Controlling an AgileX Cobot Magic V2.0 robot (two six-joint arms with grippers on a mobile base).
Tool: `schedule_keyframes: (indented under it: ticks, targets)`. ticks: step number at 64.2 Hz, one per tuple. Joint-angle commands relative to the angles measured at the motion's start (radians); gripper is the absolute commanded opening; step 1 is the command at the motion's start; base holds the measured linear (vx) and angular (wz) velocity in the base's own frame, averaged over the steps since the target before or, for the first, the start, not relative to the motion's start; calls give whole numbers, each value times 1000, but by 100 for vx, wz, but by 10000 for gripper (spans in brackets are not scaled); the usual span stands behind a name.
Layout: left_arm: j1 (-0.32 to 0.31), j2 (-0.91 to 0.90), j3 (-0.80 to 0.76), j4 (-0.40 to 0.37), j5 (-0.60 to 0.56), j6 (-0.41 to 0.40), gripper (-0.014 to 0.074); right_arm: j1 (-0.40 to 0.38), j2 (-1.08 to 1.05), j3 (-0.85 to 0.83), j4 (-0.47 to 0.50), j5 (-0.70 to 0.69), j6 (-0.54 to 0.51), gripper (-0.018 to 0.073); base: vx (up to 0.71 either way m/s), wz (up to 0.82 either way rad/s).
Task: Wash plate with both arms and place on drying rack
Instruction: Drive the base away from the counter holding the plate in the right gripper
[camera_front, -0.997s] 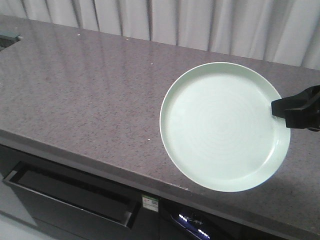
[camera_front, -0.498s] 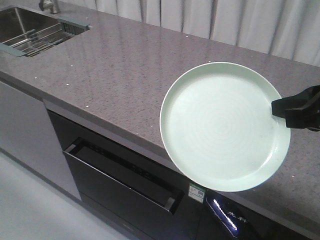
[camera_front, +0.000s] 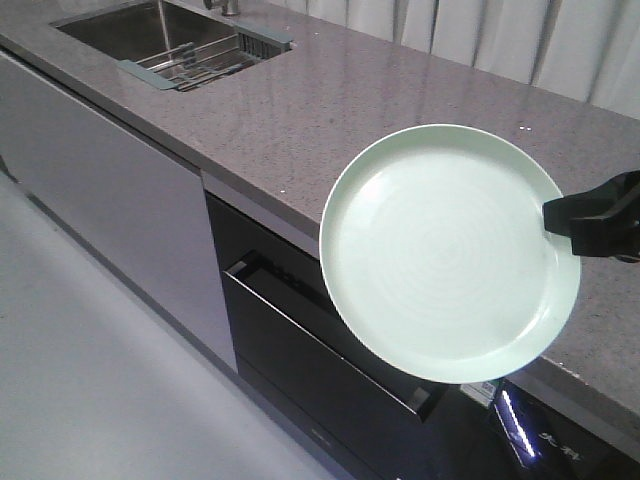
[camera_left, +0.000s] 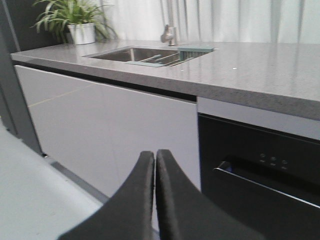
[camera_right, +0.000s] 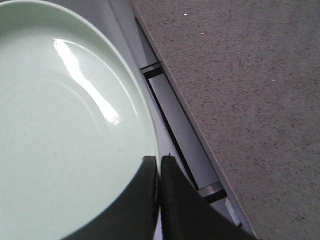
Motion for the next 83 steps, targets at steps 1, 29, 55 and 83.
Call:
schedule_keyframes:
  ticks: [1,29,55,83]
  targets:
    - [1,-15,18,-9,-77,-4,-6,-8,-16,-28,41,-46,-7,-7,-5,34]
    - [1,-15,18,-9,-77,-4,-6,-8,-16,-28,41,-46,-7,-7,-3,28]
    - [1,-15,18,-9,-77,-4,-6,-8,-16,-28,41,-46,-7,-7,3,35]
    - [1,-15,18,-9,-77,-4,-6,-8,-16,-28,41,-46,-7,-7,8,47]
